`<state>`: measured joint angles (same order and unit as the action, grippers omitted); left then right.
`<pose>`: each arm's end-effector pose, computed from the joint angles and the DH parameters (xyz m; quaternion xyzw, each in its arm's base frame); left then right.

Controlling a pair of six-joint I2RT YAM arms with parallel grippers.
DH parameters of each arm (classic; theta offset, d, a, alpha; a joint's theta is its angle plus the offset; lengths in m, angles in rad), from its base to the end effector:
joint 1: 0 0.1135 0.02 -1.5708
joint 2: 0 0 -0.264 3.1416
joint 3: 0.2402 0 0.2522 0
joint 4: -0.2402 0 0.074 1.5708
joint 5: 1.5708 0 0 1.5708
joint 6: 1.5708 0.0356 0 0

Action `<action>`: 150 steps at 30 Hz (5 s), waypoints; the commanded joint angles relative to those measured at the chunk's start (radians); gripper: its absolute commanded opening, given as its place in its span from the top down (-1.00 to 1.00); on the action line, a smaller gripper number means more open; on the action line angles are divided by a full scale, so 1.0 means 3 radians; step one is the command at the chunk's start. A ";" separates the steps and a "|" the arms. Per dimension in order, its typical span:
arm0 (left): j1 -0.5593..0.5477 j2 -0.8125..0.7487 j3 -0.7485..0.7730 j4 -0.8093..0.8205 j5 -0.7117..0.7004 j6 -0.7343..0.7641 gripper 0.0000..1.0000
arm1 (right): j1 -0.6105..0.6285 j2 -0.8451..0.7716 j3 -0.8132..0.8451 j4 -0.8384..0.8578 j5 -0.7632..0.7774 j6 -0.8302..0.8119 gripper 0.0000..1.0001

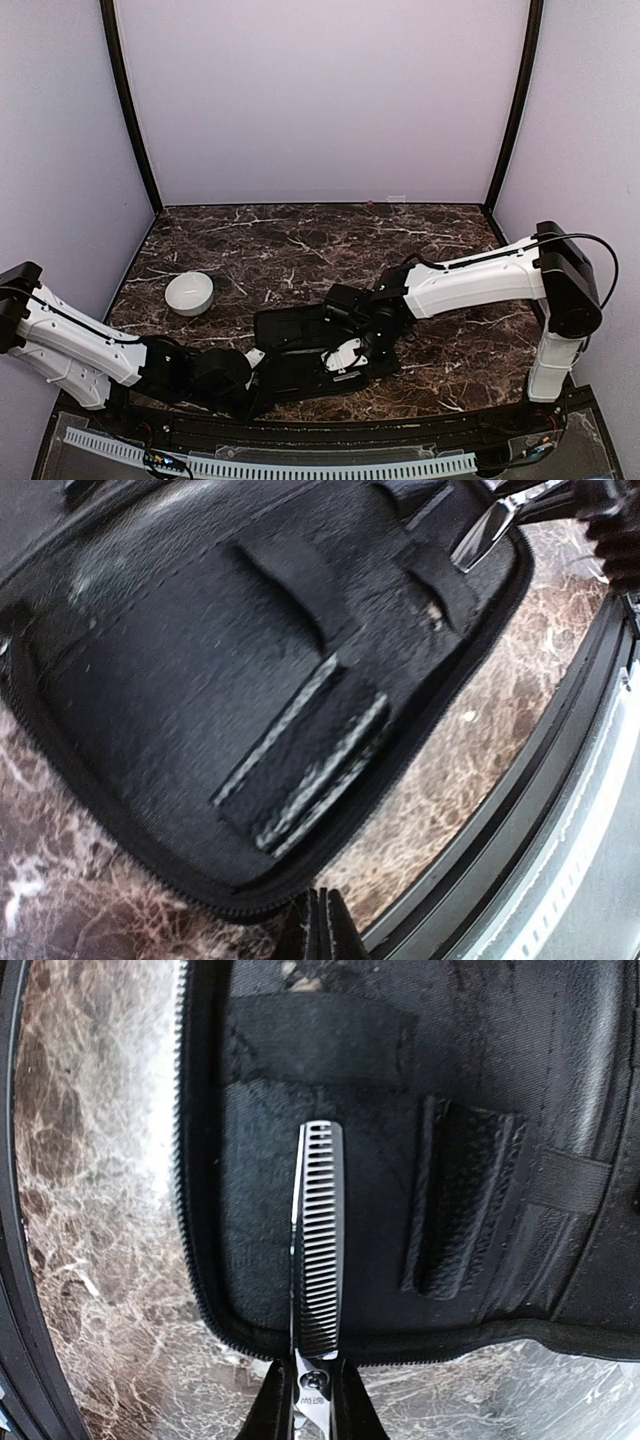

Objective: Sort the hair-cutting tools

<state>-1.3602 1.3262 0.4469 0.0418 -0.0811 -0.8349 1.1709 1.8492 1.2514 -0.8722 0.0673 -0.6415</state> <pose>0.0513 -0.2260 0.1379 0.2282 0.9045 -0.3016 0.1969 0.1345 0.3121 0.1701 -0.7847 0.6169 -0.0193 0.0574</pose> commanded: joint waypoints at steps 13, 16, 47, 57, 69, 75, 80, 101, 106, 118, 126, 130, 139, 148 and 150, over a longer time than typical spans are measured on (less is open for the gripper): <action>-0.0043 0.0047 -0.0232 0.0026 -0.0132 -0.0137 1.00 | 0.0203 0.0356 0.0431 -0.0032 -0.0025 -0.0039 1.00; -0.0047 0.0075 -0.0237 0.0047 -0.0129 -0.0125 1.00 | 0.0212 0.0360 0.0440 0.0045 -0.0064 -0.0056 1.00; -0.0046 0.0141 -0.0284 0.0085 -0.0153 -0.0115 1.00 | 0.0281 0.0598 0.0724 0.0225 -0.0589 0.0046 0.70; -0.0043 0.0089 -0.0370 0.0111 -0.0192 -0.0145 1.00 | 0.0029 0.0075 0.0486 0.0098 -0.0715 0.0124 0.43; -0.0044 0.0134 -0.0344 0.0116 -0.0200 -0.0117 1.00 | -0.0202 -0.0154 -0.0032 0.0090 -0.0595 0.0073 0.28; -0.0044 0.0193 -0.0339 0.0157 -0.0176 -0.0116 1.00 | -0.0217 -0.0069 -0.0047 0.0165 -0.0576 0.0111 0.25; -0.0044 0.0183 -0.0342 0.0157 -0.0177 -0.0121 1.00 | -0.0216 0.0050 0.0026 0.0204 -0.0627 0.0128 0.30; -0.0045 0.0176 -0.0360 0.0170 -0.0194 -0.0123 1.00 | 0.0005 0.0517 0.0477 0.0206 -0.0855 0.0262 0.63; -0.0043 0.0172 -0.0360 0.0162 -0.0196 -0.0116 1.00 | 0.0056 0.0577 0.0563 0.0196 -0.0915 0.0299 0.63; -0.0046 0.0181 -0.0350 0.0162 -0.0219 -0.0106 1.00 | 0.0144 0.0757 0.0867 0.0084 -0.1035 0.0345 0.63; -0.0046 0.0177 -0.0348 0.0162 -0.0223 -0.0092 1.00 | 0.0152 0.0773 0.0926 0.0085 -0.1075 0.0371 0.59; -0.0045 0.0186 -0.0314 0.0106 -0.0251 -0.0064 1.00 | 0.0152 0.0731 0.0904 0.0091 -0.0996 0.0397 0.54; -0.0048 -0.0161 -0.0001 -0.0369 -0.0427 0.0223 1.00 | -0.0024 0.0134 0.0726 -0.0051 -0.0789 0.0299 0.25; -0.0042 -0.0574 0.0630 -0.1203 -0.0860 0.0719 0.58 | -0.0797 -0.0595 0.0180 0.0322 -0.0748 0.0378 0.22; -0.0038 -0.0540 0.0807 -0.1272 -0.1062 0.0883 0.25 | -0.1054 -0.0723 0.0050 0.0491 -0.0882 0.0438 0.23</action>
<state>-1.3766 1.1759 0.6037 -0.2138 -0.2733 -0.6819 0.9627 1.6821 1.3369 -0.8318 -0.1612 -0.5419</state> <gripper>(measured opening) 0.257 0.388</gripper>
